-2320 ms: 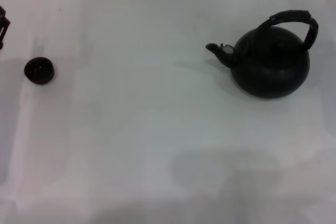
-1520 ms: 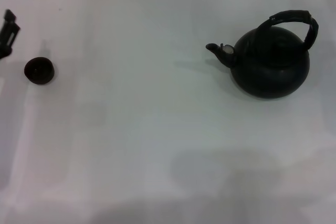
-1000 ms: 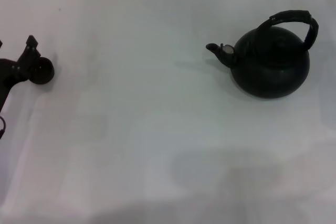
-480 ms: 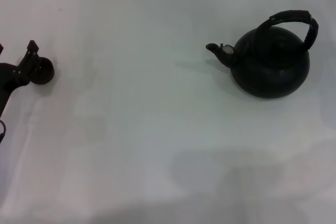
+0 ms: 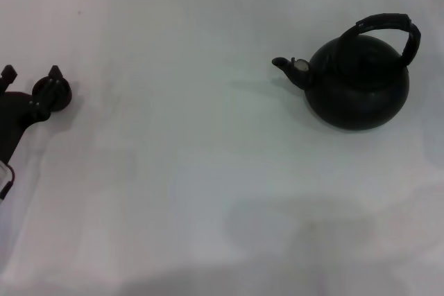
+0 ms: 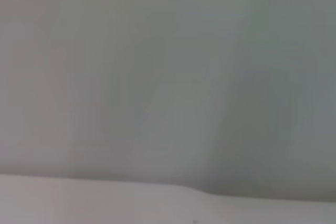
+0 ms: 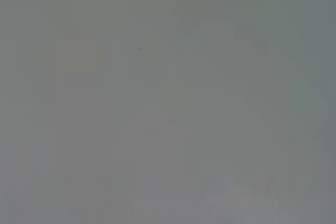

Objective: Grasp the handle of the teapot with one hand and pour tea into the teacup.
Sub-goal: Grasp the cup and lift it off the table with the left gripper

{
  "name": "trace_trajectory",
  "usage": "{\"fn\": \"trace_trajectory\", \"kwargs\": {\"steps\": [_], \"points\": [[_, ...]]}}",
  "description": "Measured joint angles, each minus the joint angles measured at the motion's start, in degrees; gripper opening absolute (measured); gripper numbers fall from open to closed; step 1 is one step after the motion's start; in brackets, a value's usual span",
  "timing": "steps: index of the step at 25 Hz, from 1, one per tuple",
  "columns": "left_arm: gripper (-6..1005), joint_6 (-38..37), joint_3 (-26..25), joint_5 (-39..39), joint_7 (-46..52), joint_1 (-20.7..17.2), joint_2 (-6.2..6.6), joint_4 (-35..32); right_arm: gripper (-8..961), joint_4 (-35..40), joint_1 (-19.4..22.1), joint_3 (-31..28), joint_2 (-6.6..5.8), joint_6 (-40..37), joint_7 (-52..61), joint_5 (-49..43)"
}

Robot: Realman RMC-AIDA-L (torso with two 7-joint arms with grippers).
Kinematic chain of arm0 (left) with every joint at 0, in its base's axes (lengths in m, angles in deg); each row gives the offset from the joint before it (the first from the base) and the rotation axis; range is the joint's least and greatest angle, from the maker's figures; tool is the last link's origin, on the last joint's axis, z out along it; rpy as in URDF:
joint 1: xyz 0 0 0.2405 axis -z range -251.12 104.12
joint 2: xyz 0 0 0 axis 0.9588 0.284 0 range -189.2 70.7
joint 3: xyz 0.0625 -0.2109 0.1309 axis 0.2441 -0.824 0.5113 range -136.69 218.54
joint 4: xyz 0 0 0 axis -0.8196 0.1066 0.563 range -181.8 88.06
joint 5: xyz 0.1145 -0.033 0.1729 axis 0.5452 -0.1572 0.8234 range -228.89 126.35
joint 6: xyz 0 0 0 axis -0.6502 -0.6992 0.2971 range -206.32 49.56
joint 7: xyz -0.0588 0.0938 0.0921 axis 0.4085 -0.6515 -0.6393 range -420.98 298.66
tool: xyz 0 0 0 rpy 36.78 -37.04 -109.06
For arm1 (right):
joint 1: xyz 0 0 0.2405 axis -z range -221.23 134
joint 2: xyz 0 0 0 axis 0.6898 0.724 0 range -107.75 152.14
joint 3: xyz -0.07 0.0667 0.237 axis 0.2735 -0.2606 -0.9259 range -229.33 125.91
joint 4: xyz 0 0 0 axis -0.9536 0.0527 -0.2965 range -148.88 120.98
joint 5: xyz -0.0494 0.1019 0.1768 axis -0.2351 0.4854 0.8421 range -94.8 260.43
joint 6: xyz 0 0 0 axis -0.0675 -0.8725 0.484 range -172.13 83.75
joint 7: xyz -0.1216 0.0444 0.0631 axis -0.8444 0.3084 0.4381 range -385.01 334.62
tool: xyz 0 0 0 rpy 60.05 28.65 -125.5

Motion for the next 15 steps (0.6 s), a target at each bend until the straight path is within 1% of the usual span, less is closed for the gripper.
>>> {"fn": "trace_trajectory", "kwargs": {"steps": [9, 15], "points": [[862, -3.5, 0.0, 1.2, 0.0, 1.3, 0.14, 0.0, 821, 0.0, 0.0, 0.0, 0.00, 0.1, 0.0, 0.0], [862, -4.0, 0.0, 3.0, 0.0, 1.4, 0.07, 0.0, 820, 0.0, 0.0, 0.0, 0.00, 0.0, 0.0, 0.0]]}}
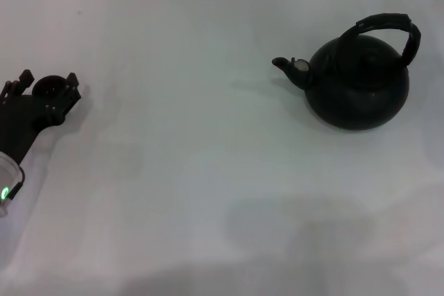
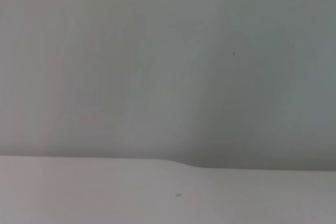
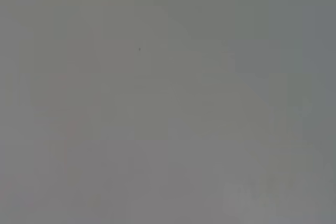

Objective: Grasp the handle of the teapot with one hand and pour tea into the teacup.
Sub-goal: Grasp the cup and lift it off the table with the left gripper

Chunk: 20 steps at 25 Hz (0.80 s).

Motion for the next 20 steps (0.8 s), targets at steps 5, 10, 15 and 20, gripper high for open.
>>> {"fn": "trace_trajectory", "kwargs": {"steps": [5, 10, 15, 20], "points": [[861, -0.8, 0.0, 0.6, 0.0, 0.0, -0.04, 0.0, 820, 0.0, 0.0, 0.0, 0.00, 0.0, 0.0, 0.0], [861, -1.6, 0.0, 0.6, 0.0, 0.0, -0.11, 0.0, 820, -0.1, 0.1, 0.0, 0.00, 0.0, 0.0, 0.0], [861, -1.6, 0.0, 0.6, 0.0, 0.0, -0.14, 0.0, 820, -0.1, 0.1, 0.0, 0.00, 0.0, 0.0, 0.0], [861, -1.2, 0.0, 0.6, 0.0, 0.0, -0.11, 0.1, 820, -0.1, 0.0, 0.0, 0.00, 0.0, 0.0, 0.0]]}}
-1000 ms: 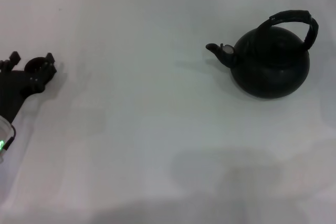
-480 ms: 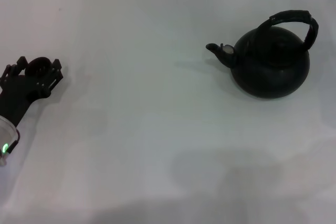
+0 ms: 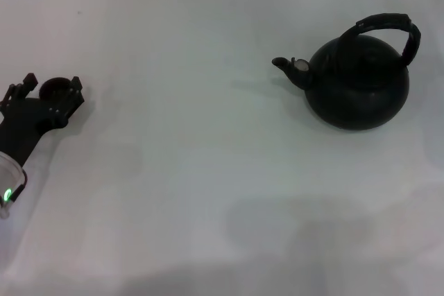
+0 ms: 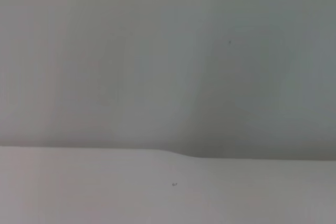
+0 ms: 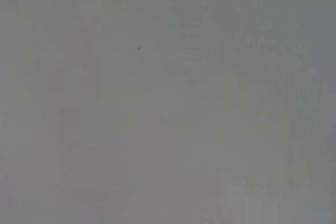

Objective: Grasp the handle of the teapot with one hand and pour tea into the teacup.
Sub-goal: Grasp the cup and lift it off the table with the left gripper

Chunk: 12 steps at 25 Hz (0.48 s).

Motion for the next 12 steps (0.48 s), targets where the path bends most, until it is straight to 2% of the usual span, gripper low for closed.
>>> {"fn": "trace_trajectory", "kwargs": {"steps": [12], "points": [[861, -0.2, 0.0, 0.4, 0.0, 0.5, 0.16, 0.0, 820, 0.1, 0.0, 0.0, 0.00, -0.1, 0.0, 0.0]]}}
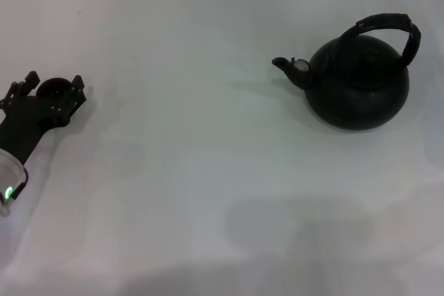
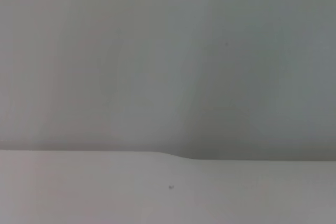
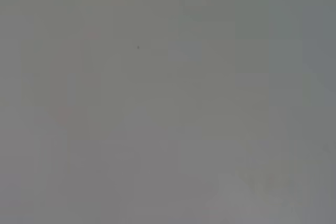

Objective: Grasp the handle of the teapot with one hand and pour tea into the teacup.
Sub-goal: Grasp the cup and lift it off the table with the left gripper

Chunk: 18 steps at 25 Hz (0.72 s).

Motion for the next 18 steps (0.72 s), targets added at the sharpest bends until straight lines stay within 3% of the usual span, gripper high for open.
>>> {"fn": "trace_trajectory", "kwargs": {"steps": [18], "points": [[860, -0.1, -0.2, 0.8, 0.0, -0.4, -0.09, -0.1, 821, 0.2, 0.0, 0.0, 0.00, 0.2, 0.0, 0.0]]}}
